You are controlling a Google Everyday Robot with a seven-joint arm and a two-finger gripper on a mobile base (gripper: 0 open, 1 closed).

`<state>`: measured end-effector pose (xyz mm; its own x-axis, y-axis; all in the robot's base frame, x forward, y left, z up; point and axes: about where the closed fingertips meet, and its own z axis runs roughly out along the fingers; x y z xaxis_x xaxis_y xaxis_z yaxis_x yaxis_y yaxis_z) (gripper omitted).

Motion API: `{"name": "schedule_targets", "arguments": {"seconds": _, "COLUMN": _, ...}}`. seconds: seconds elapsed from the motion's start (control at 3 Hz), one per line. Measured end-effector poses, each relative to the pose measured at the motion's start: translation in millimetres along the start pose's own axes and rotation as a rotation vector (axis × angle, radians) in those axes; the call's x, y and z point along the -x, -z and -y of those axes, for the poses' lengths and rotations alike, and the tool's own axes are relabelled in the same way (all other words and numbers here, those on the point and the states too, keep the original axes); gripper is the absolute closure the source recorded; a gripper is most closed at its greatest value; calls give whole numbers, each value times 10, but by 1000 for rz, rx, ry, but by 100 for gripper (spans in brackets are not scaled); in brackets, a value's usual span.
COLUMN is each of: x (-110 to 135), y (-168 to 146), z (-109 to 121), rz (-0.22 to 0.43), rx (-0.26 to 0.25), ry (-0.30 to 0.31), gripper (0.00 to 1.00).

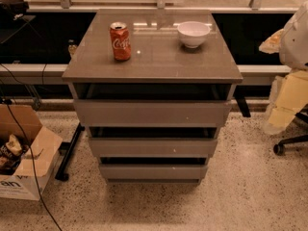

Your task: Open bottom drawer

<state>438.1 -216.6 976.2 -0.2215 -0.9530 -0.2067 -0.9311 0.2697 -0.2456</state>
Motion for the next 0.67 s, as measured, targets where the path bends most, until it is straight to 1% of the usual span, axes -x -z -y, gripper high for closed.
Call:
{"name": "schedule_targets", "arguments": {"seconds": 0.33, "x": 0, "y": 0, "z": 0, "rz": 0, "rx": 0, "ry": 0, "gripper": 0}}
{"name": "schedule_targets", "arguments": {"seconds": 0.67, "x": 21, "y": -39, "z": -30, "rz": 8, "rx": -24, "ry": 6, "gripper": 0}}
